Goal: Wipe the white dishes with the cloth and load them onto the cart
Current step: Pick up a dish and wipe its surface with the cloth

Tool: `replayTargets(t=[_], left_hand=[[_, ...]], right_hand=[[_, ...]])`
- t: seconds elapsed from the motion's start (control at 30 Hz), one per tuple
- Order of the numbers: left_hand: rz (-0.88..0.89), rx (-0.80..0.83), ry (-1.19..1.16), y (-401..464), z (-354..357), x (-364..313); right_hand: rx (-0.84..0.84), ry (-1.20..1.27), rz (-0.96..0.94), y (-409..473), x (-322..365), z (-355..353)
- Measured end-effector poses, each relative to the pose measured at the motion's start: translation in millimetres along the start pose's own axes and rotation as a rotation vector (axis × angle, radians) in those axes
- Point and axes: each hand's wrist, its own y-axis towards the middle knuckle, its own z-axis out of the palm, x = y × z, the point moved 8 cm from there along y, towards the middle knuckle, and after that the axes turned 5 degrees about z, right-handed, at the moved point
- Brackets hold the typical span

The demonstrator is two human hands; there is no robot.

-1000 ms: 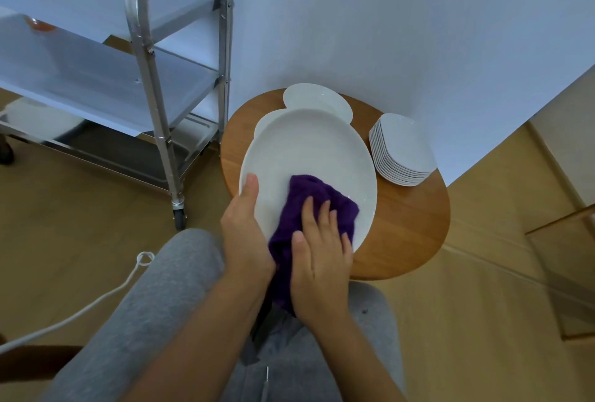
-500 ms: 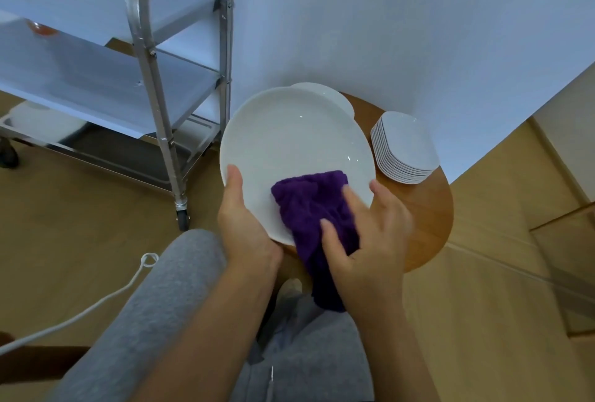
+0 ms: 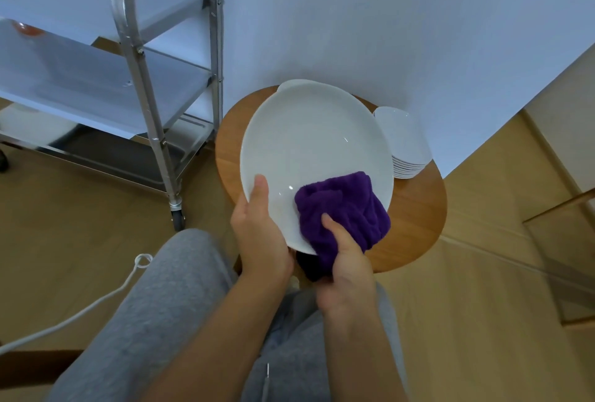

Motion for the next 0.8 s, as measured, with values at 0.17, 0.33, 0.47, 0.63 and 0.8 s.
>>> replayTargets(t=[0.17,0.33,0.47,0.63,0.8], left_hand=[[-0.093,0.101,0.103,14.8,-13.2,-8.2],[-0.127,0.349,0.262,30.8,5.6,-27.5],[-0.004,0.295,0.204,21.4,18.3,-27.7],[0.122,0.081,0.261,-16.3,4.9,15.0],[0.141,0.11,0.431,4.6,-9.2,-3.4]], right_hand=[[0.099,-0.195,-0.064,17.4,47.9,-17.8],[0.133,-0.315,-0.061,28.9,61.6,-26.6],[0.037,-0.003,-0.006,25.3,37.3,-22.3],[-0.018,0.044,-0.03,14.7,5.4,-3.3],[-0.039,-0.077,-0.121,21.4,35.7,-18.5]])
